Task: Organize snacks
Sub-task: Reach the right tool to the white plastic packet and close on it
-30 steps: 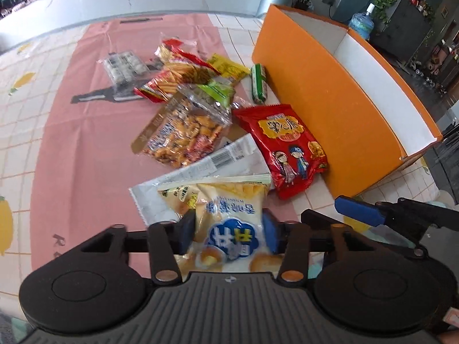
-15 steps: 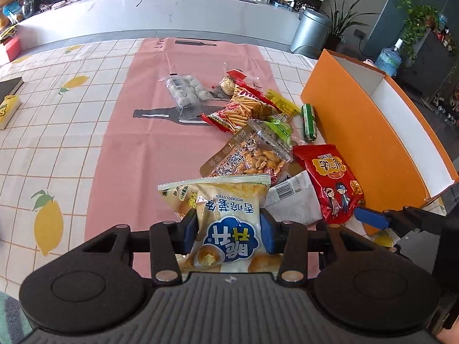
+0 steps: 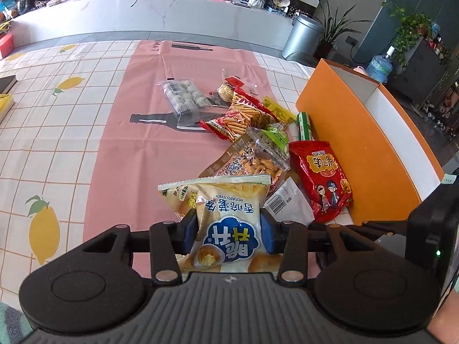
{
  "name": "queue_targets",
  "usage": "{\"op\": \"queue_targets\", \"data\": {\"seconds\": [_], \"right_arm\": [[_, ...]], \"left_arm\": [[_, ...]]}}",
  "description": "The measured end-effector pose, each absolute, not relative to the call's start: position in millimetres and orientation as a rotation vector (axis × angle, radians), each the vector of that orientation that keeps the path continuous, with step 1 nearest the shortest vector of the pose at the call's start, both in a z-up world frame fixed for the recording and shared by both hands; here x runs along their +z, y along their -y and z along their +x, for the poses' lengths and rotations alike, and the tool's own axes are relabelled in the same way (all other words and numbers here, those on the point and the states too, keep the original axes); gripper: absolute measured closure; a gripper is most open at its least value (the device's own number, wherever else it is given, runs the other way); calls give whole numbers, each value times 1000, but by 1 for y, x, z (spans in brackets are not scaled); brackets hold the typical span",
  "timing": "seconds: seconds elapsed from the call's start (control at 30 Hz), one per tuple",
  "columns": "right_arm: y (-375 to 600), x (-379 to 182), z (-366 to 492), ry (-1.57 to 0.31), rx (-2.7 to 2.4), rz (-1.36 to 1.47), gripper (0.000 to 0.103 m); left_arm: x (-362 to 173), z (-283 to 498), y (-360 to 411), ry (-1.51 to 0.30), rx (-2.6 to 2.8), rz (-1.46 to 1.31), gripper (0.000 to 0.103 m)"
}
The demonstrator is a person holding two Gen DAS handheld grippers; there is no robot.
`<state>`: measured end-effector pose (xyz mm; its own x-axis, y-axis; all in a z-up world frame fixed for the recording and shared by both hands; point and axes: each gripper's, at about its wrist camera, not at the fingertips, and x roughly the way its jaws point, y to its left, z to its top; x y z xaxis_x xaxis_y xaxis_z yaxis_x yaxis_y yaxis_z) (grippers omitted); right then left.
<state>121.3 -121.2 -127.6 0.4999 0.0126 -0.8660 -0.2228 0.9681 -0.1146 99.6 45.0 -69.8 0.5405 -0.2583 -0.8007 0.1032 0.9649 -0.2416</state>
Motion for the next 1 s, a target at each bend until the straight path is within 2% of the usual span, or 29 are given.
{"op": "queue_targets", "data": {"seconds": [0.33, 0.4, 0.47, 0.5, 0.53, 0.6, 0.63, 0.7, 0.83, 1.0], "right_arm": [[99, -106, 105, -1000, 241, -211, 103], [104, -103, 109, -1002, 231, -174, 100], [107, -103, 114, -1029, 217, -131, 83], [110, -103, 116, -1046, 205, -96, 65], [112, -104, 117, -1062, 200, -55, 56], [116, -106, 119, -1104, 193, 36, 51], [118, -107, 120, -1123, 188, 77, 42], [121, -112, 122, -1158, 182, 164, 32], [120, -122, 131, -1211, 145, 250, 31], [107, -124, 145, -1192, 141, 279, 28]], "left_arm": [[-68, 105, -52, -966, -193, -199, 53], [-67, 107, -53, -962, -189, -201, 53], [-64, 109, -54, -955, -185, -200, 53], [-63, 110, -55, -952, -180, -199, 53], [-62, 110, -57, -948, -174, -196, 53], [-61, 112, -60, -943, -161, -185, 53], [-60, 113, -61, -944, -154, -179, 53], [-61, 115, -63, -949, -147, -167, 53], [-61, 119, -68, -948, -136, -138, 53], [-62, 124, -76, -950, -121, -139, 53]]}}
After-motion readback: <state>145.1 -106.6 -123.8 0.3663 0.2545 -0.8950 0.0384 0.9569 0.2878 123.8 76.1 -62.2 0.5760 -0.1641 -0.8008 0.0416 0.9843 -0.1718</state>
